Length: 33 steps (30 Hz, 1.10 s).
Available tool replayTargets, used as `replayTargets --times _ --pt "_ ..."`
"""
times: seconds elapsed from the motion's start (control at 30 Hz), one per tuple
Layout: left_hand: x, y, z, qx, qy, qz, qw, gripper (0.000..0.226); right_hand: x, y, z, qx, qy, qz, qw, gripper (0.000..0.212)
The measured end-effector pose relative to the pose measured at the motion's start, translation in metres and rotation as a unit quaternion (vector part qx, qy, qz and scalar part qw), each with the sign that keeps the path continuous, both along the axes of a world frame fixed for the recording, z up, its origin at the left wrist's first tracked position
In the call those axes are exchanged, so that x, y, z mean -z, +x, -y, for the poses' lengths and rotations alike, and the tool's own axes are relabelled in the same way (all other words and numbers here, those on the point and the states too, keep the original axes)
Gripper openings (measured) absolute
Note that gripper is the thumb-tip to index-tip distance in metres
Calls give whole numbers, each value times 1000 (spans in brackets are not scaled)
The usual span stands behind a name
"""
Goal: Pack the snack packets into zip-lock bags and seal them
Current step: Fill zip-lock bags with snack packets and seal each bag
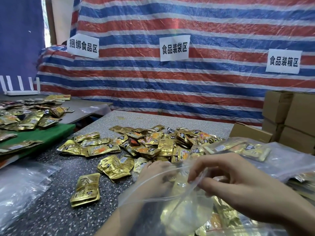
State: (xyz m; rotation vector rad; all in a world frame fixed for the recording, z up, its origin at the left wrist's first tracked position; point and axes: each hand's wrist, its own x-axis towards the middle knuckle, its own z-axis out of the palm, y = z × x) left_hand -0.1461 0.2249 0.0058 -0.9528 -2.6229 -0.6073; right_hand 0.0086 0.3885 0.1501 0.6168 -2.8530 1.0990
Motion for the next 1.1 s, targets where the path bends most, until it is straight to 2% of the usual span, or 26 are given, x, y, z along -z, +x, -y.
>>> replayTargets --times 0.13,0.33,0.53,0.6,0.7,0.77,0.83,0.97,1.1 --pt "-20 -12 19 44 -43 6 998 33 1 -3 -6 18 -22 -4 1000 12" --pt "-43 -24 54 -6 65 118 991 19 2 -3 -7 40 -38 -33 998 9" --pt "-75 -20 91 -53 146 48 987 23 5 -5 -7 50 -58 -36 996 11" --pt "-88 -9 99 -55 233 58 969 17 5 -3 -5 46 -59 -25 997 15" --pt "-113 17 105 -21 394 84 915 17 5 0 -1 60 -52 -16 997 35" --pt "-129 35 108 10 453 57 889 23 6 0 2 82 -45 -20 995 43" --pt "-143 53 107 45 486 16 872 18 6 -1 4 95 -24 -31 995 39" --pt "-162 84 101 93 491 -61 864 17 8 -2 6 105 11 -36 994 35" --pt "-167 101 91 118 374 -56 918 17 6 -1 11 92 -4 -39 995 29"
